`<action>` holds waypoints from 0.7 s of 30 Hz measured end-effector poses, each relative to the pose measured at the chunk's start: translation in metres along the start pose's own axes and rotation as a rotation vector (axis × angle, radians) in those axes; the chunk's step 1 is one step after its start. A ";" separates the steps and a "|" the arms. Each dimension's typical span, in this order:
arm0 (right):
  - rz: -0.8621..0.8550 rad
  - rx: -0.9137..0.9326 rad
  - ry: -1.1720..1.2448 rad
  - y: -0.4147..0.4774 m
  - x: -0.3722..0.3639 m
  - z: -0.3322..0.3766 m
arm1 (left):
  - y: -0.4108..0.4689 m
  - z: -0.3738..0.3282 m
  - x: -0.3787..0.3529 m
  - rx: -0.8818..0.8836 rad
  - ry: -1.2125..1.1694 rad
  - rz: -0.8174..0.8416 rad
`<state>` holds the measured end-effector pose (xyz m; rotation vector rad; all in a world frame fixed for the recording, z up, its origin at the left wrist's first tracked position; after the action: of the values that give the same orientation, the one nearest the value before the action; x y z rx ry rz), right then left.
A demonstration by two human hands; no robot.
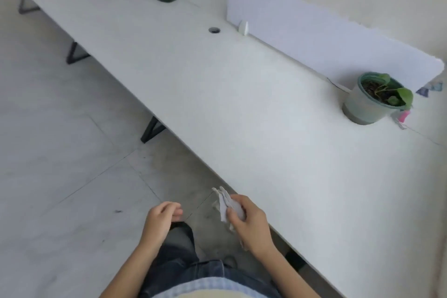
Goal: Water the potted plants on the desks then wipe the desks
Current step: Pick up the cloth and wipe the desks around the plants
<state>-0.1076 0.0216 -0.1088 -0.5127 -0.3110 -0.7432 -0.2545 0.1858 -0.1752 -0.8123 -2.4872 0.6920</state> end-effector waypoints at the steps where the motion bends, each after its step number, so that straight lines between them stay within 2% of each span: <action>1: 0.005 0.002 -0.021 -0.003 -0.006 0.002 | 0.001 0.002 0.012 0.004 -0.031 -0.032; 4: -0.033 -0.040 -0.049 -0.007 -0.021 0.002 | 0.008 0.003 0.035 -0.004 -0.034 -0.023; 9: -0.110 -0.087 0.003 0.004 -0.082 0.031 | 0.013 -0.008 0.083 -0.117 0.124 0.168; 11: -0.118 -0.086 0.017 0.012 -0.123 0.053 | 0.018 -0.007 0.138 -0.123 0.102 0.123; 16: 0.066 0.007 -0.118 0.025 -0.238 0.119 | 0.032 0.031 0.298 0.006 -0.185 -0.227; 18: 0.105 0.012 -0.177 0.028 -0.262 0.132 | 0.037 0.044 0.317 0.063 -0.197 -0.235; 21: 0.114 -0.011 -0.237 0.038 -0.279 0.141 | 0.051 0.053 0.309 0.097 -0.173 -0.128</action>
<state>-0.2889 0.2784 -0.1275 -0.6250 -0.4943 -0.5737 -0.4888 0.4009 -0.1716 -0.5736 -2.6076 0.8615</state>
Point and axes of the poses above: each hand's wrist, its own y-axis towards the middle knuckle, its own x-axis out of the back of the hand, z = x × y, the point moved 10 cm from there along y, towards the middle knuckle, and after that the axes turned 2 degrees about y, right-handed, at the moved point
